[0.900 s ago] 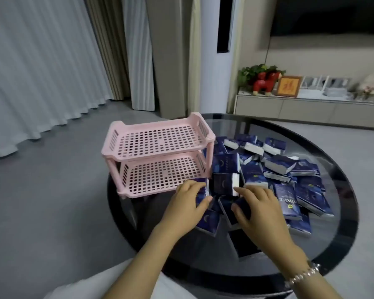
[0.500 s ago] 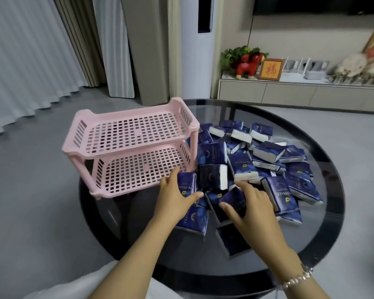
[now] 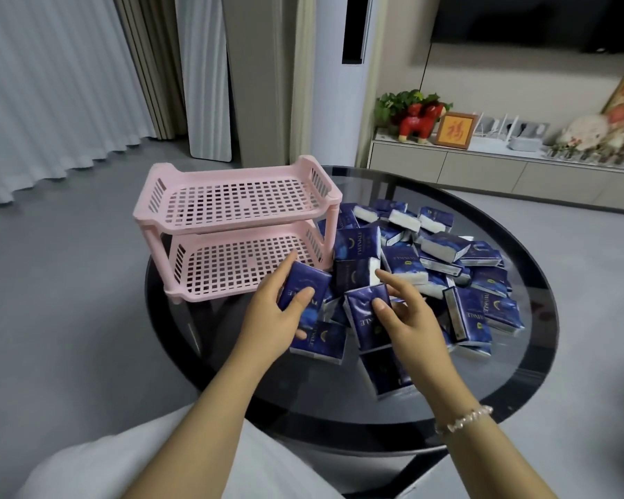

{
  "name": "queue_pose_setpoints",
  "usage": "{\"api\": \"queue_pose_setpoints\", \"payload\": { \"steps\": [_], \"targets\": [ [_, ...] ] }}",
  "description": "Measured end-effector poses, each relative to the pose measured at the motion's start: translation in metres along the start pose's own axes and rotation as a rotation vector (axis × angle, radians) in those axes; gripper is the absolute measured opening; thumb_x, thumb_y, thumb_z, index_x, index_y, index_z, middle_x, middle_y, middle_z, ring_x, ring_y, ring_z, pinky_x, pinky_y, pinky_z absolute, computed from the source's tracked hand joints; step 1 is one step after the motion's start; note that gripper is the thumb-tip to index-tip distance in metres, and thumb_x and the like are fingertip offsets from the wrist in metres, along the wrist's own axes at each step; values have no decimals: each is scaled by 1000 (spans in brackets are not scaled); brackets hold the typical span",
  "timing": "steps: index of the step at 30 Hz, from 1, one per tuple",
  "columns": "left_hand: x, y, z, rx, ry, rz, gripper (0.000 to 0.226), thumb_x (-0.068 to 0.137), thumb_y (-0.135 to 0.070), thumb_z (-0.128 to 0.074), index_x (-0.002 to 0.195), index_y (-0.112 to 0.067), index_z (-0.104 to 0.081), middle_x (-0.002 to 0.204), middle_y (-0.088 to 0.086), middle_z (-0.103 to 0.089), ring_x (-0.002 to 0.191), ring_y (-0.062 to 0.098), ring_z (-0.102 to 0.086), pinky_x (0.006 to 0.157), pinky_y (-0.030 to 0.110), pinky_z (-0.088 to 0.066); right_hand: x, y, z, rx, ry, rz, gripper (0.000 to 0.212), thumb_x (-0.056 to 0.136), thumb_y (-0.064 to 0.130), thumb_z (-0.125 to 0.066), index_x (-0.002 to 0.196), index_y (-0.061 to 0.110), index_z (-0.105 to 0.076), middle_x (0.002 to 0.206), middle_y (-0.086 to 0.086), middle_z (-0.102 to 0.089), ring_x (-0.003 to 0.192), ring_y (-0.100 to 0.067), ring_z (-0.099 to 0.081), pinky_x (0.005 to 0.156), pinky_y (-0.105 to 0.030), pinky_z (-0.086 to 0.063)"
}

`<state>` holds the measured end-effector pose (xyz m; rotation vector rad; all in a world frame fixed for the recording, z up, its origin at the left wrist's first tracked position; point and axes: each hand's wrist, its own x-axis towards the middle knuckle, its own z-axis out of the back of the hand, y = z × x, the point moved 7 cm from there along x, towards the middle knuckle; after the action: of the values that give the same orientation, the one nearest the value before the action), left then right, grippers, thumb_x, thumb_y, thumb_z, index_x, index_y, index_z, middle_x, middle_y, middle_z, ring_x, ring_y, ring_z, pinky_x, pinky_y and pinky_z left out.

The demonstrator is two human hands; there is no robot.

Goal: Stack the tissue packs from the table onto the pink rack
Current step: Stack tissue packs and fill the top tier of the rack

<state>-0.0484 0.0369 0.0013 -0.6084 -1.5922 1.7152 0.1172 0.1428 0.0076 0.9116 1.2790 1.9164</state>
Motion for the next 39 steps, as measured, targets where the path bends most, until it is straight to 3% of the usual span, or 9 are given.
{"api": "queue_pose_setpoints", "payload": {
  "steps": [4,6,12,16,20,25,30,34,39],
  "targets": [
    [-11,4,-1,-36,119,65,64,91,-10,-60,138,-47,-36,120,-20,-59,95,-1,-65,65,20,-55,-2,2,-7,197,45,-83,36,92,13,-57,122,34,-56,95,12,-55,79,13,-58,69,-8,-47],
    [-13,5,5,-14,114,85,62,90,-11,-63,136,-46,-39,119,-17,-61,94,-2,-65,68,18,-53,-1,3,-11,248,46,-103,30,91,11,-58,116,27,-61,92,11,-54,68,14,-59,63,-7,-46],
    [-16,15,28,-28,-21,179,28,78,-17,-76,98,-18,-57,96,11,-70,73,14,-62,62,23,-47,3,-9,-19,443,-38,-206,11,84,17,-67,94,19,-64,93,-6,-64,82,-18,-63,69,-28,-47],
    [-18,15,33,-136,-39,202,19,87,-18,-67,105,-14,-66,85,6,-65,60,12,-51,49,16,-44,3,-7,-24,536,-139,-208,7,85,17,-66,85,14,-59,78,0,-61,58,-7,-53,54,-19,-44],
    [-18,17,29,-236,2,258,26,91,-29,-58,113,-18,-66,97,5,-68,74,18,-59,56,23,-51,0,-2,-38,555,-137,-190,15,88,20,-63,81,9,-55,62,4,-50,43,-5,-41,48,-19,-40],
    [-21,15,18,-227,147,225,68,65,-72,-64,119,-29,-61,120,-6,-66,112,14,-60,99,43,-47,-5,-3,-61,407,-162,-206,41,81,33,-71,95,-3,-55,80,-11,-60,66,-19,-58,63,-33,-50],
    [-21,22,27,-148,69,244,68,66,-55,-77,126,-36,-50,129,-7,-59,120,12,-56,106,41,-42,-8,-4,-78,358,-63,-243,27,79,24,-73,77,11,-51,70,0,-56,65,-14,-58,66,-27,-49],
    [-18,25,47,-137,-116,258,47,81,-22,-74,120,-21,-46,119,-1,-63,107,10,-60,89,20,-46,1,-9,-72,240,23,-217,10,81,14,-71,86,14,-62,81,-3,-66,75,-15,-63,70,-30,-53],
    [-16,20,65,-132,-200,201,36,84,-11,-70,117,-19,-60,103,-12,-61,88,-3,-57,62,2,-46,9,-2,-65,-440,201,-66,21,84,19,-69,105,19,-68,87,9,-66,81,-6,-61,69,-14,-42]
  ]
}}
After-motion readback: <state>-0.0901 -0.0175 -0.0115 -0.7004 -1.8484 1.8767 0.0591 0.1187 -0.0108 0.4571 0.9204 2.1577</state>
